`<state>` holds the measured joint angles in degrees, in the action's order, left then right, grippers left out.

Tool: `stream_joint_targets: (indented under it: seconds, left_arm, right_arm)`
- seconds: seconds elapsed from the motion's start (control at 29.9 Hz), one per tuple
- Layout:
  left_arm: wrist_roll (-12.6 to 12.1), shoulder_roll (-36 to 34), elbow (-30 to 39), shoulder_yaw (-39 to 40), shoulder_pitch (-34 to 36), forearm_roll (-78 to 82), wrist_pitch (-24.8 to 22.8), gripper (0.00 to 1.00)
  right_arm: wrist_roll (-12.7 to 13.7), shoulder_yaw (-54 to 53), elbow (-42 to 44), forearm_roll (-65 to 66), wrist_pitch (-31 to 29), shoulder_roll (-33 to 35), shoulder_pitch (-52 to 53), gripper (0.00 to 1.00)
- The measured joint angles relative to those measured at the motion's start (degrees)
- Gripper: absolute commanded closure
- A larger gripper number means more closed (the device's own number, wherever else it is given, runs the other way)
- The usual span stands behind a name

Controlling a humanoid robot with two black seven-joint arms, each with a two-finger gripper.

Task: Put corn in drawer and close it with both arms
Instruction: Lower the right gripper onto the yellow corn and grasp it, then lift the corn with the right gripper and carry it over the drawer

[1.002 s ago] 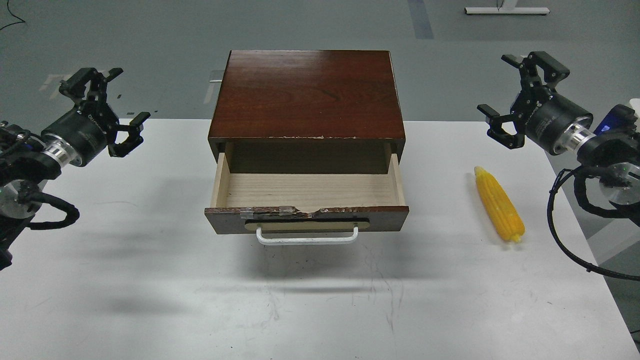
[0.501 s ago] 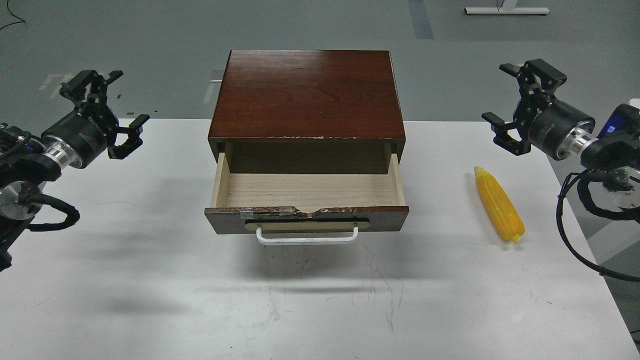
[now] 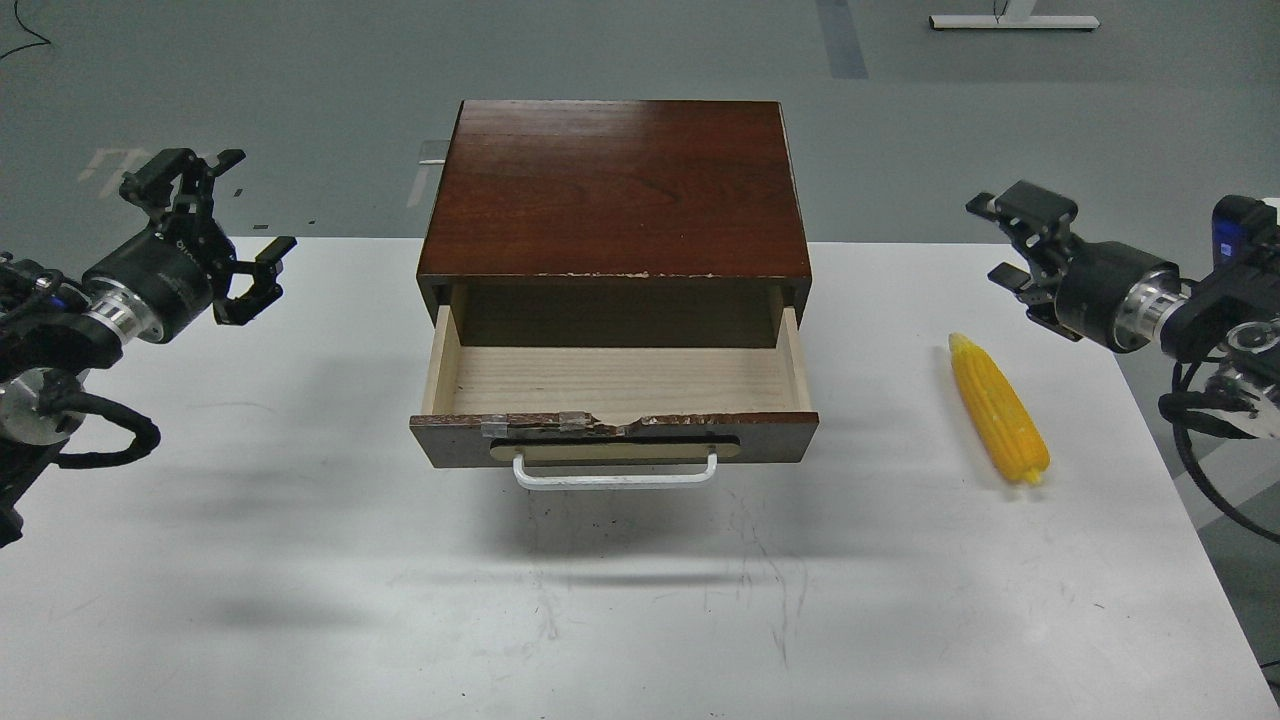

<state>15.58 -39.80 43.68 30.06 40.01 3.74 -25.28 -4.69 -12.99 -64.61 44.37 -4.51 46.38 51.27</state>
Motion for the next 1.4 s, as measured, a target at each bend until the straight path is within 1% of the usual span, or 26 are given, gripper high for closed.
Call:
stream_joint_targets:
  seconds: [0.03,0.1,0.23,0.3,0.4,0.5,0.63,0.67,0.7,0.77,0.8,0.9,1.04,1.17,1.4]
  left_arm:
    - [0.09,0.01,0.00,0.00,-0.26,0.04,0.00,0.02]
    - [0.20,0.13,0.00,0.00,-0.81,0.10,-0.01,0.02]
    - [0.37,0.32,-0.01,0.00,-1.28,0.12,-0.02,0.02]
    - [0.43,0.32,-0.01,0.00,-1.47,0.12,-0.03,0.02]
    - [0.44,0.36,-0.08,0.03,-2.05,0.13,-0.04,0.02]
    - [0.50,0.41,-0.10,0.09,-2.67,0.13,0.00,0.02]
    - [0.55,0.29,-0.09,0.13,-3.12,0.08,0.05,0.02]
    - [0.68,0.07,-0.09,0.16,-3.18,0.06,0.05,0.02]
    - [0.90,-0.11,-0.09,0.19,-3.29,0.05,0.05,0.02]
    - [1.40,-0.44,-0.09,0.19,-3.71,0.05,0.03,0.02]
    - [1.63,-0.60,-0.09,0.19,-3.94,0.05,0.00,0.02]
    - [1.91,-0.68,-0.08,0.19,-4.18,0.08,-0.02,0.02]
    - [2.34,-0.70,-0.09,0.19,-4.31,0.20,-0.03,0.02]
    - [2.43,-0.67,-0.08,0.12,-4.32,0.26,-0.01,0.02]
    - [2.44,-0.67,-0.09,0.09,-4.32,0.31,0.14,0.02]
  right_arm:
    - [0.65,1.87,-0.46,6.24,0.73,0.19,0.46,0.07]
    - [1.55,5.90,-0.99,14.76,1.41,0.93,1.11,0.07]
    - [2.02,13.05,0.50,25.41,2.22,1.73,2.31,0.07]
    - [2.05,15.60,3.07,29.49,3.15,0.66,2.50,0.07]
    - [2.04,18.47,7.08,32.34,5.22,-3.17,2.12,0.07]
    - [1.97,21.00,8.63,32.93,7.13,-5.80,2.06,0.07]
    - [1.95,22.58,9.92,32.99,8.02,-9.20,1.86,0.09]
    - [1.97,22.77,10.27,33.00,8.09,-10.04,1.76,0.15]
    - [2.02,23.05,10.63,33.02,8.11,-10.76,1.58,0.33]
    - [2.15,24.63,12.11,33.07,8.11,-11.72,1.36,0.56]
    - [2.25,25.99,13.20,33.13,8.11,-11.96,1.35,0.77]
    - [2.32,29.27,14.91,33.21,8.58,-12.22,1.75,1.00]
    - [2.32,30.48,15.25,33.20,10.34,-12.07,2.75,1.00]
    - [1.87,30.48,14.86,32.98,13.87,-11.68,4.93,1.00]
    - [1.16,30.33,13.89,32.92,21.15,-10.67,15.57,1.00]
